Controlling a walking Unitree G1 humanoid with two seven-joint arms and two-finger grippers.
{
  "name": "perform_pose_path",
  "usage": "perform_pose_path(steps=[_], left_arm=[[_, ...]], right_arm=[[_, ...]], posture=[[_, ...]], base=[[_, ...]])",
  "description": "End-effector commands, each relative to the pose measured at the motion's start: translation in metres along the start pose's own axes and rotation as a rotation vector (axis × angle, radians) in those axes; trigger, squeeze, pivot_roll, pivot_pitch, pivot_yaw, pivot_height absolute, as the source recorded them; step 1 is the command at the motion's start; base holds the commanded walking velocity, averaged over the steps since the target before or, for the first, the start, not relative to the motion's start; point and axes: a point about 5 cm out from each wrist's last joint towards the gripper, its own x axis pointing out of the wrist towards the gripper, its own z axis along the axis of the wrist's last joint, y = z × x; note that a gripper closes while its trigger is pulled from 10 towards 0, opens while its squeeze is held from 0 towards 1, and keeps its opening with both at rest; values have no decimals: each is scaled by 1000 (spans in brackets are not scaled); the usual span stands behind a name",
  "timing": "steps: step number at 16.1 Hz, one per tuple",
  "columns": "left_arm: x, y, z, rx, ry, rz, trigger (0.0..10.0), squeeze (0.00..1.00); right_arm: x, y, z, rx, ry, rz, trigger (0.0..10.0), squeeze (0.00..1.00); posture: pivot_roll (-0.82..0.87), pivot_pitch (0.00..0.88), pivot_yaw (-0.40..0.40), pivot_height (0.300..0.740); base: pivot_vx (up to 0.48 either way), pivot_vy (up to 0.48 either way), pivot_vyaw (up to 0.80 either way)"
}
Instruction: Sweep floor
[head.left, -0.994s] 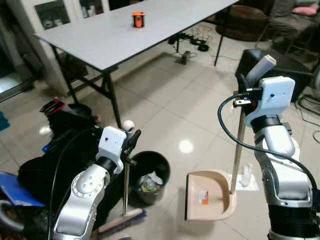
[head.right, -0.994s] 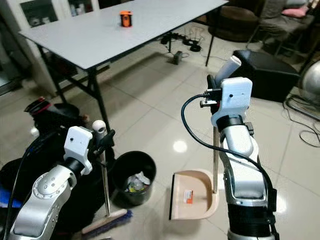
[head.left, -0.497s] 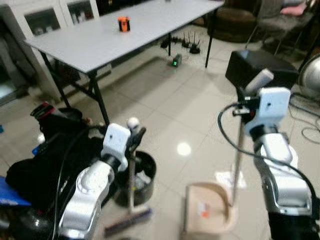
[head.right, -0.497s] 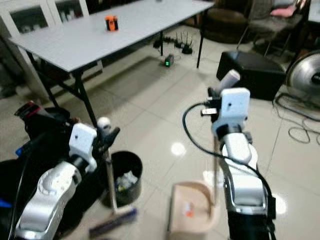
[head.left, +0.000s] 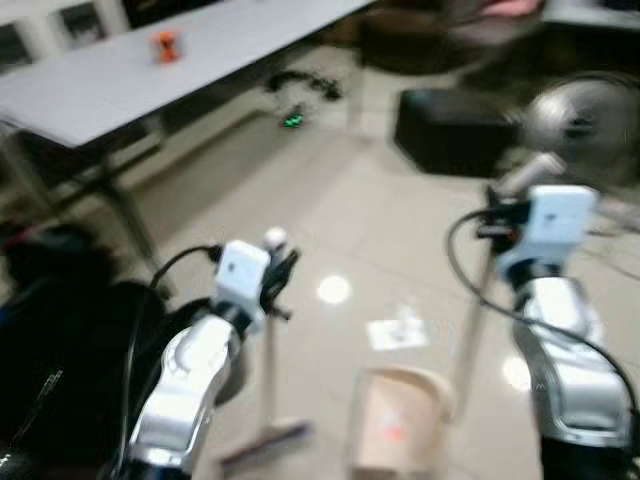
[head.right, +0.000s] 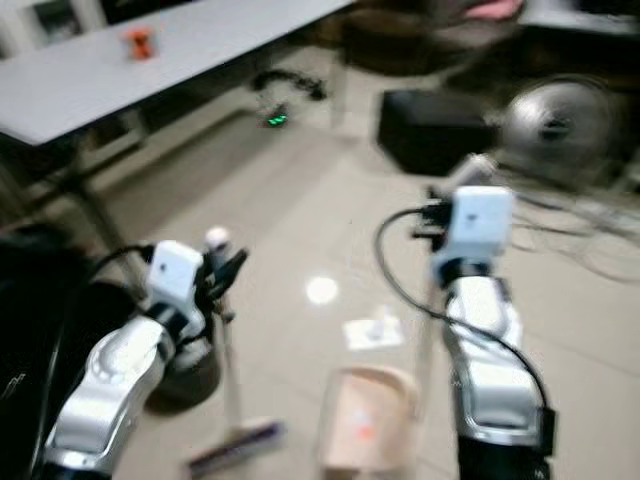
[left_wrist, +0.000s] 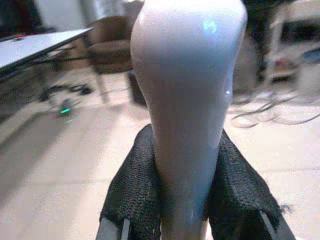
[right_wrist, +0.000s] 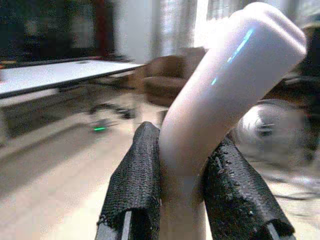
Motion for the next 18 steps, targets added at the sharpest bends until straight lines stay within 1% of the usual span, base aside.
perform_pose_path(steps=[1,2,4,5,6,7,11,13,18], left_arm=[[-2,8,5,32,-15,28,10000,0],[-3,8,5,33,-14,28,10000,0],[-3,8,6,32,-16,28,10000,0],[-3,10,8,41,-28,48,10000,0],[-1,18,11,5,-24,105,10000,0],[-1,19,11,-9,-17,112,10000,0],[-2,27,13,0,-9,117,10000,0],[0,27,15,-2,-15,125,10000,0],[-1,28,16,-12,-15,136,10000,0]], right_arm=[[-2,11,9,33,-28,29,10000,0],[-2,11,10,33,-28,31,10000,0],[-2,13,14,28,-31,41,10000,0],[-2,12,14,29,-31,38,10000,0],[-4,10,15,36,-21,25,10000,0],[-4,10,15,38,-19,23,10000,0],[-8,10,13,9,10,12,10000,0],[-8,10,14,9,20,31,10000,0],[-8,9,15,9,25,24,10000,0]], posture=[[-68,0,22,740],[-67,0,20,740],[-67,0,19,740],[-62,0,16,740],[-55,0,16,740],[-55,0,16,740],[-50,0,26,740],[-51,3,21,740],[-46,10,20,740]], base=[[0,-405,0],[0,-405,-800],[0,-405,0],[0,-386,0],[0,0,0],[0,0,0],[0,404,0],[0,405,0],[0,354,0]])
